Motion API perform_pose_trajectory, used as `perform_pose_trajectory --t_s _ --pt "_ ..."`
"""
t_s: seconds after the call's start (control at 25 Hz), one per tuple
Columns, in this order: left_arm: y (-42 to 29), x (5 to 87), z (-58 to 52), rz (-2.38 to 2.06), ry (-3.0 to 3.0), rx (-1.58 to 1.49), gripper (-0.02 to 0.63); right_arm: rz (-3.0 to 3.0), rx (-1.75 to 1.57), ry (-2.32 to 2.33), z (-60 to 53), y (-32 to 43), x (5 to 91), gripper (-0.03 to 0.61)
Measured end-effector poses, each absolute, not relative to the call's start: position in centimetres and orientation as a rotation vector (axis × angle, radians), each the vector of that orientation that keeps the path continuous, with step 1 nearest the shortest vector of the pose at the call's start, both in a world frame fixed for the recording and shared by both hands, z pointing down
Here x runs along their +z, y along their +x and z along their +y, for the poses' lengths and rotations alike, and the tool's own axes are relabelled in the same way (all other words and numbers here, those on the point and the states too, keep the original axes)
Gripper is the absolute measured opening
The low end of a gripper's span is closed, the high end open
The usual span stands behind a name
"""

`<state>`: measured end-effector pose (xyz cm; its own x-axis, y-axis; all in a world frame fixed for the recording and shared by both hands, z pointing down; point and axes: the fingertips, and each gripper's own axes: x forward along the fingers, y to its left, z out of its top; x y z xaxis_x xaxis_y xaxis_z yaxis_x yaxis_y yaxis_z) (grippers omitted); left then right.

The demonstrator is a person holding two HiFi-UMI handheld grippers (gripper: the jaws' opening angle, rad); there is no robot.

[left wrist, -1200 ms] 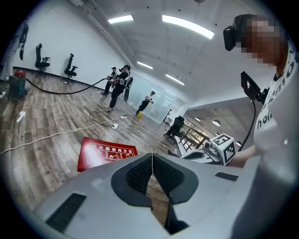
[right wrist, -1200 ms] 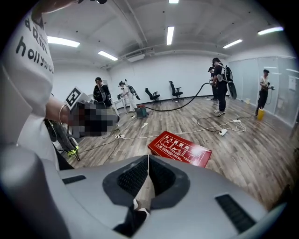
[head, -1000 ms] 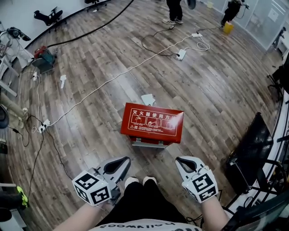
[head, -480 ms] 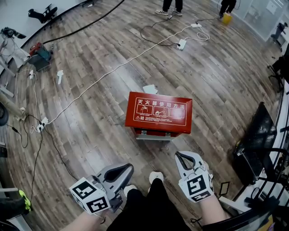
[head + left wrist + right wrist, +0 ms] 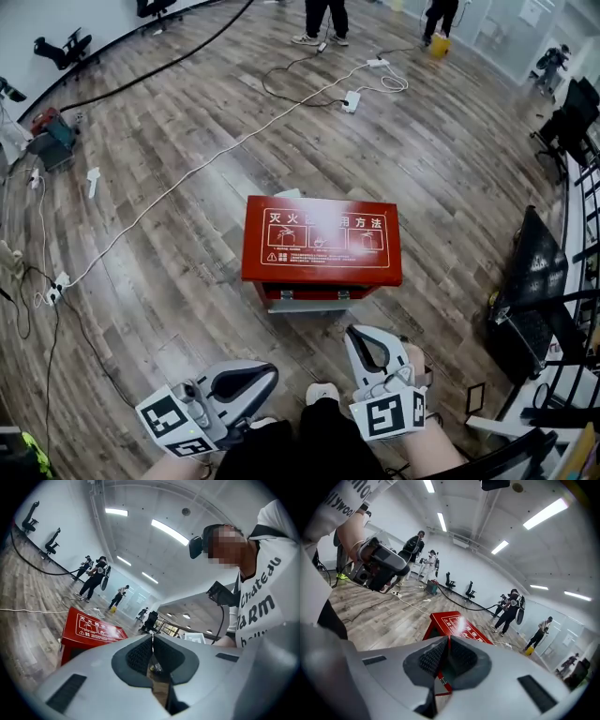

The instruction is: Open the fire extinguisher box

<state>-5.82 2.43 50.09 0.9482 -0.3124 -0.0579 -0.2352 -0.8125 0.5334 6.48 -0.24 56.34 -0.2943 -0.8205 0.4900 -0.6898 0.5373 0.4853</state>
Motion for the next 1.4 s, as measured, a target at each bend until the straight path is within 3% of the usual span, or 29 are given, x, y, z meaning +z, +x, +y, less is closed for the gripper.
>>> perform_pose_trajectory --t_s 0.6,0.88,1.04,1.4 --pt "-1.6 63.4 -2.1 -0.235 2.73 -0.299 0.011 -2.079 -0.346 1.311 -4.1 8.5 67.8 0.011" --pt "-1.2 66.2 -3.1 -0.178 2.785 -0.397 0.011 -2.085 -0.445 1.397 -5.3 8.8 69.3 0.016" --pt "-2.0 67.1 -2.9 -0.186 2.824 -0.357 0.011 -2.074 -0.543 1.425 -6.3 8.3 68.3 0.118" --pt "-3.6 68.2 -3.2 -0.286 2.866 -0.31 0.011 -1.807 -0.848 1.38 -8.6 8.8 67.4 0.138"
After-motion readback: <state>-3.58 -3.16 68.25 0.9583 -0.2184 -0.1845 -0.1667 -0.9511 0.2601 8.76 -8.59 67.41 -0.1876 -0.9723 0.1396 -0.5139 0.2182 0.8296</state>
